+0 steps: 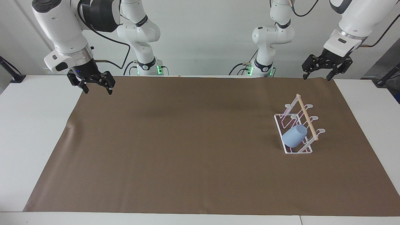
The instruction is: Hang cup on cup holder
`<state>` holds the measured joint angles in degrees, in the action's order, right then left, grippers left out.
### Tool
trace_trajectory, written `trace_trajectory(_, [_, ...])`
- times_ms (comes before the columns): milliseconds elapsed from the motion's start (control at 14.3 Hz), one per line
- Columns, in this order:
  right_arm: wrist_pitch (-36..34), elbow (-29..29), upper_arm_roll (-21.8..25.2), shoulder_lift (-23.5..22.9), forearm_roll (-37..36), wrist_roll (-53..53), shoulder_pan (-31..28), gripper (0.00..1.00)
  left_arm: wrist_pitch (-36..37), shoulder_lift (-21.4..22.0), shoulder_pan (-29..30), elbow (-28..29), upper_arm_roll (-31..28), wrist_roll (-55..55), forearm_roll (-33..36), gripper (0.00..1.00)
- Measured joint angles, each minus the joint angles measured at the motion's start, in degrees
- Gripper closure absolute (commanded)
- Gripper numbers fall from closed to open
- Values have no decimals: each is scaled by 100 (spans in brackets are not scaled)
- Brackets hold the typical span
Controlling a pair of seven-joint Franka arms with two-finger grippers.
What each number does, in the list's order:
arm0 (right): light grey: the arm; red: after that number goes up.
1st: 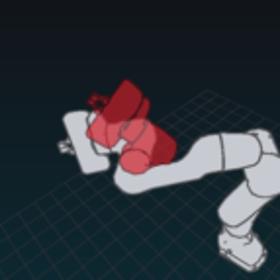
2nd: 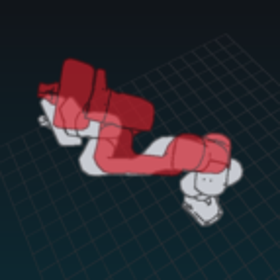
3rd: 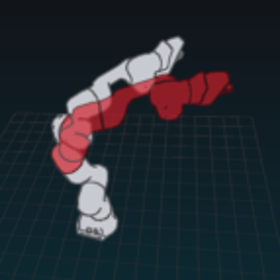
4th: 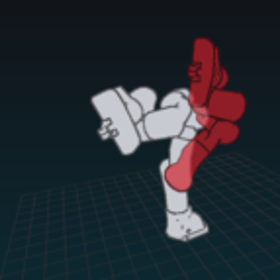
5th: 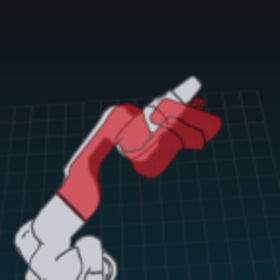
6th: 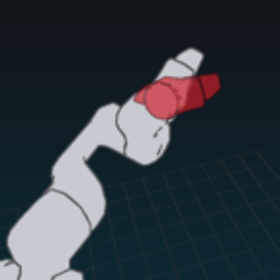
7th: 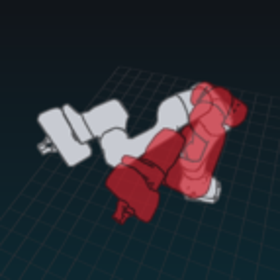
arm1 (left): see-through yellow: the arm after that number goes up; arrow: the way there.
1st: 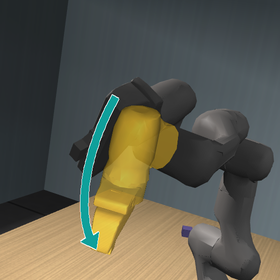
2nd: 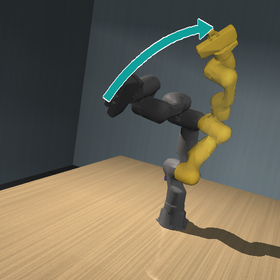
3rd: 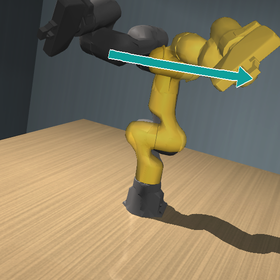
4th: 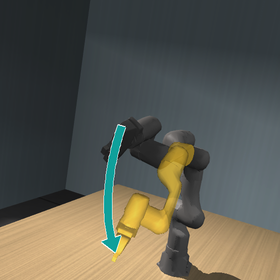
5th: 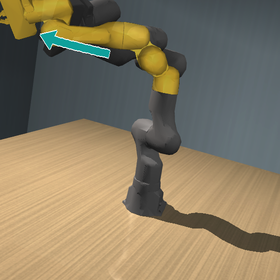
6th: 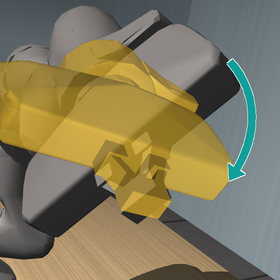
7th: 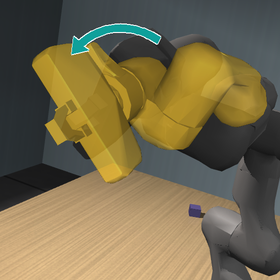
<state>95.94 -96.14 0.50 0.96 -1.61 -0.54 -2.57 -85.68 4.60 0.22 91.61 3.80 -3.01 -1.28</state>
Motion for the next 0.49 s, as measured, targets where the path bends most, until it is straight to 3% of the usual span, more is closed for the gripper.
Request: trace_trajectory(490, [0,0,0,1,0,0,0,0,-2,0,-44,0,18,-28,-2,0])
